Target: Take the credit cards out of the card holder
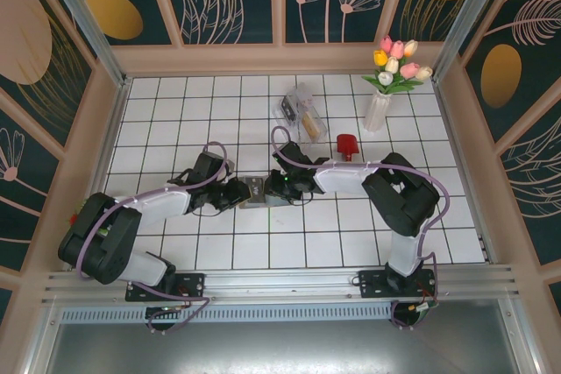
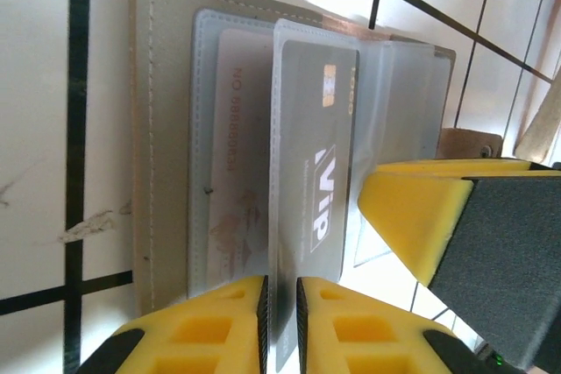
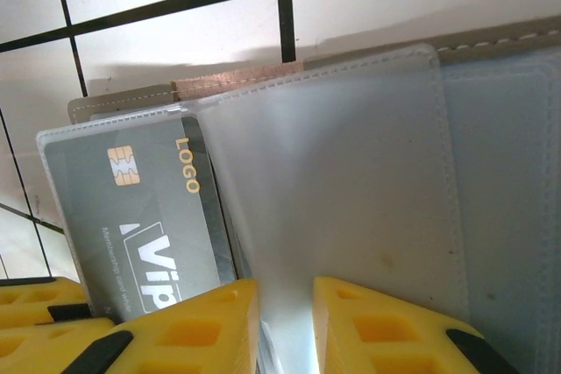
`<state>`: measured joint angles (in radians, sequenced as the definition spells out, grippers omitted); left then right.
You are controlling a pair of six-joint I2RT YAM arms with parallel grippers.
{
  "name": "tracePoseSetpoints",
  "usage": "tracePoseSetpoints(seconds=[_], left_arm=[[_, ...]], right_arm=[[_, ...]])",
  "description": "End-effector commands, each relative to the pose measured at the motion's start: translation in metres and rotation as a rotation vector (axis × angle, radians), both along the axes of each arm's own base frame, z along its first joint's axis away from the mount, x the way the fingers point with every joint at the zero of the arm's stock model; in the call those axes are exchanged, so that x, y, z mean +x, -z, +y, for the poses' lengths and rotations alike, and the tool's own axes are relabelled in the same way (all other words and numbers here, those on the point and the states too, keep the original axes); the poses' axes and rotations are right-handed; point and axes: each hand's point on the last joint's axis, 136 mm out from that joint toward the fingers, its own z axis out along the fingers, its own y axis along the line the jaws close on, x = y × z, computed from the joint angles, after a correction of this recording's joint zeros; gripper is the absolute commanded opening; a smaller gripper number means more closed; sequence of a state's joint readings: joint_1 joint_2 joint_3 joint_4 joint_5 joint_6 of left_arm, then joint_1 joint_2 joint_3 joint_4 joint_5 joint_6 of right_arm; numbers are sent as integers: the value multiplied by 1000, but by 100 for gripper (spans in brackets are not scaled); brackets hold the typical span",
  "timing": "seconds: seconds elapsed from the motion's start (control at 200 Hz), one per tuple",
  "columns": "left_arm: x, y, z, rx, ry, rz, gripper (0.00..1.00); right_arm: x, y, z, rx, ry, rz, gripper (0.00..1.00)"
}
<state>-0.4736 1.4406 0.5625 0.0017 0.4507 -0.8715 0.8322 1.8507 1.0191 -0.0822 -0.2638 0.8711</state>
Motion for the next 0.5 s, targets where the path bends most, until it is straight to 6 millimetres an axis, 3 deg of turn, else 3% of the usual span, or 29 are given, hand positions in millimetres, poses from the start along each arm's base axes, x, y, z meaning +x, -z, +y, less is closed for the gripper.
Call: tracePoseSetpoints(seconds=[0.0,0.14,0.34,0.495], left_arm=[[7,0,17,138,-9,-31,19],[9,0,27,207,-21,-38,22],[16,-15,13,106,-25,-75,21],[13,-11,3,38,-24,-47,17]], right_arm=[[-7,16,-15,-54,16,40,23],[0,0,-14,-37,13,-14,21],[7,-36,-3,50,-23,-132,21],[-5,-43,14,133,-86,-134,21]])
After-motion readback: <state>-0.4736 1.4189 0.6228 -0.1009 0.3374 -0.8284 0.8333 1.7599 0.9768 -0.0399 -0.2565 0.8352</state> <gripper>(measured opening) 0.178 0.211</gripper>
